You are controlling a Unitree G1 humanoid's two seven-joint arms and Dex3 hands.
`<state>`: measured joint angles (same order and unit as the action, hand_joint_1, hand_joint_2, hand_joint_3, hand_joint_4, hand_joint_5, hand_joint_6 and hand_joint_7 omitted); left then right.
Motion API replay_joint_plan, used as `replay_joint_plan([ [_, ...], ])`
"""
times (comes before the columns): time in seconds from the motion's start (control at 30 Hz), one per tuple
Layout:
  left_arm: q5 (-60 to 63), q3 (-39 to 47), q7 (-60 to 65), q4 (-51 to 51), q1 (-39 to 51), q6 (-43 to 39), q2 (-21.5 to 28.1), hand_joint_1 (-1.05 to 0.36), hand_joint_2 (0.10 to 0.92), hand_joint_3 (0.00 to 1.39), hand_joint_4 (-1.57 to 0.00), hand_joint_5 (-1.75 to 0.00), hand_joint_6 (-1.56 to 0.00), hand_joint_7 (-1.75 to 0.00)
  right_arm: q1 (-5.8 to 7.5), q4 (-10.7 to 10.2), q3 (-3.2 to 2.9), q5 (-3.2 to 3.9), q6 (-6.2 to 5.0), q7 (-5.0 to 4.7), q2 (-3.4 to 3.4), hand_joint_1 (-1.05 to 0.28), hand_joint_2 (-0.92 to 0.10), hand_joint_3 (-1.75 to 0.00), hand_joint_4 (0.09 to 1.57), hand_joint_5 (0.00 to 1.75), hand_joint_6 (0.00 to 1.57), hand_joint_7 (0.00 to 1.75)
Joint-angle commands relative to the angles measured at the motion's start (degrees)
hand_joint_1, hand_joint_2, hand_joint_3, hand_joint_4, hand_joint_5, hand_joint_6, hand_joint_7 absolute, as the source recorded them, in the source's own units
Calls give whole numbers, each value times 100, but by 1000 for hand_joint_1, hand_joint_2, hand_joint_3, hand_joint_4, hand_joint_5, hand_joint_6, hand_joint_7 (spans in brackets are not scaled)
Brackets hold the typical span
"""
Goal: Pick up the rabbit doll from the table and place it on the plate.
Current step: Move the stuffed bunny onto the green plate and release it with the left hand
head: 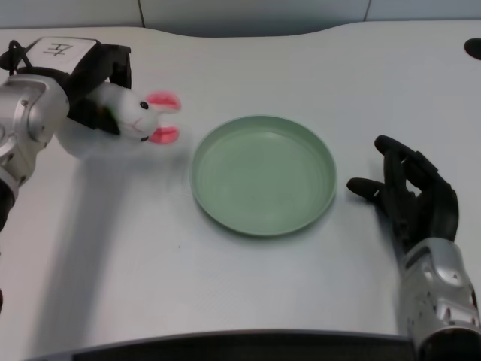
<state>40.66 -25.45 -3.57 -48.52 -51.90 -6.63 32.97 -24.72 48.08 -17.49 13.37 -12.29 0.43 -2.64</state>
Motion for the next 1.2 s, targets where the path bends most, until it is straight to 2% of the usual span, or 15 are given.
replay_joint_plan([
  [0.03,-34,94,-187,315,-80,69,50,-112,879,42,-747,-1746,-556,-1746,-50,125,19,-26,-98,4,21,-307,-921,-299,731,1018,710,422],
  [0.23,-4,66,-311,692,-145,17,-157,-89,898,42,-741,-1746,-531,-1746,-87,159,2,-4,-73,-20,26,-302,-921,-306,721,1013,712,417],
  [0.4,50,30,-294,983,-176,-80,-386,-101,879,27,-761,-1746,-569,-1726,-96,171,28,-60,-58,-97,25,-306,-921,-300,711,1018,711,409],
  [0.43,64,17,-391,1063,-197,-1,-456,-114,879,25,-742,-1746,-549,-1678,-88,153,32,-59,-61,-80,27,-307,-921,-301,710,1018,709,407],
  [0.47,102,-7,-458,1156,-219,95,-538,-139,878,19,-706,-1746,-612,-1444,-81,150,34,-57,-84,-51,26,-306,-921,-309,708,1018,705,404],
  [0.53,175,-30,-507,1271,-234,201,-631,-169,865,5,-740,-1746,-642,-1503,-75,154,36,-56,-110,-23,24,-303,-921,-325,697,1016,698,399],
  [0.63,298,-137,-491,1288,-334,249,-855,-137,883,10,-766,-1746,-596,-1700,-83,159,61,-99,-76,-101,29,-318,-921,-308,698,1014,712,405],
  [0.73,352,-220,-443,1240,-425,161,-1017,-101,898,16,-783,-1746,-607,-1740,-82,126,75,-96,-41,-134,46,-313,-921,-308,699,1016,708,401],
  [0.77,361,-238,-406,1224,-444,152,-1092,-104,892,12,-785,-1746,-604,-1700,-86,133,74,-84,-37,-125,46,-312,-921,-310,697,1016,707,400],
  [0.8,352,-241,-392,1214,-453,149,-1158,-139,879,8,-770,-1746,-699,-1308,-89,140,73,-74,-40,-119,49,-312,-921,-310,698,1018,715,403],
  [0.87,339,-266,-379,1169,-471,68,-1273,-168,872,4,-753,-1746,-832,-921,-91,145,77,-70,-50,-121,51,-312,-921,-306,704,1023,723,408],
  [0.97,356,-315,-335,1088,-488,-78,-1381,-164,853,1,-780,-1746,-920,-799,-87,141,93,-84,-72,-138,55,-316,-921,-301,708,1024,739,417],
  [1.07,339,-386,-374,938,-505,-92,-1584,-160,857,7,-799,-1746,-803,-1181,-93,138,92,-74,-36,-157,60,-313,-921,-296,718,1026,743,420],
  [1.1,319,-404,-375,883,-506,-110,-1651,-134,874,15,-833,-1746,-744,-1515,-92,126,90,-66,-19,-171,68,-308,-921,-294,723,1026,747,423],
  [1.2,383,-512,-401,730,-543,-82,-1800,-156,895,24,-878,-1746,-689,-1666,-80,119,83,-44,-17,-164,79,-300,-921,-289,725,1026,749,426],
])
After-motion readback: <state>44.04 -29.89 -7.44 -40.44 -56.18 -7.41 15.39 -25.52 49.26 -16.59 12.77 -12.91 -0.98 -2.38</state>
